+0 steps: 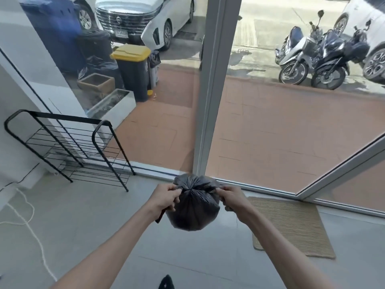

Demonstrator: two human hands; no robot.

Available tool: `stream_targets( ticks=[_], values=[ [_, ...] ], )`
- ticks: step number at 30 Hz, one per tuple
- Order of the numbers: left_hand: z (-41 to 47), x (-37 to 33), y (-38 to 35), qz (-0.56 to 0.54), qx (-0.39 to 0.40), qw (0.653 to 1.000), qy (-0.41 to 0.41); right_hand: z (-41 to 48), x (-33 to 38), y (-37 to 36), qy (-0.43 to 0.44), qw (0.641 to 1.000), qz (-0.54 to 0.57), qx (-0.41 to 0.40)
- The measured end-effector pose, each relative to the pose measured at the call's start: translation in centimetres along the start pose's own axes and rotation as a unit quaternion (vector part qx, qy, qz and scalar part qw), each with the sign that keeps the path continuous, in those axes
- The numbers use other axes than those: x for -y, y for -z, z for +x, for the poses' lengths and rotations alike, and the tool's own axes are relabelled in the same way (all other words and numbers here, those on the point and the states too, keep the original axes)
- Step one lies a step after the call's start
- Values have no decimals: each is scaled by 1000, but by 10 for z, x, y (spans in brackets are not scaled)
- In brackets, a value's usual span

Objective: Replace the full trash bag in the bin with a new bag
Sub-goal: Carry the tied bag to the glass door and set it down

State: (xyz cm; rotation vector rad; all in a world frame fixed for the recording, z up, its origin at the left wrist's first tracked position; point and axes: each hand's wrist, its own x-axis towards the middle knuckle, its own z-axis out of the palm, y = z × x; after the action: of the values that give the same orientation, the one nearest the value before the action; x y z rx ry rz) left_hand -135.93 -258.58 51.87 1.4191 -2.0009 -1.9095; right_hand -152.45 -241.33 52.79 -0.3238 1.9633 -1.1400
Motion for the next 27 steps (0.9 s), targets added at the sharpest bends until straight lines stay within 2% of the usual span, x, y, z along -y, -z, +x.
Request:
stream_targets(
  ticks=[6,13,18,22,27],
  values=[
    [57,14,19,-23,19,996,81,52,-8,-28,-50,998,41,-9],
    [122,40,23,64,-29,987,141,117,-36,-40,-109,992,61,-26],
    [167,66,16,121,-70,977,164,169,-69,-49,-150,988,29,-18],
    [212,99,3,107,-61,970,208,214,-108,-59,-189,982,8,-19],
    [269,153,-22,31,-52,970,237,270,-154,-75,-225,974,5,-22]
  ],
)
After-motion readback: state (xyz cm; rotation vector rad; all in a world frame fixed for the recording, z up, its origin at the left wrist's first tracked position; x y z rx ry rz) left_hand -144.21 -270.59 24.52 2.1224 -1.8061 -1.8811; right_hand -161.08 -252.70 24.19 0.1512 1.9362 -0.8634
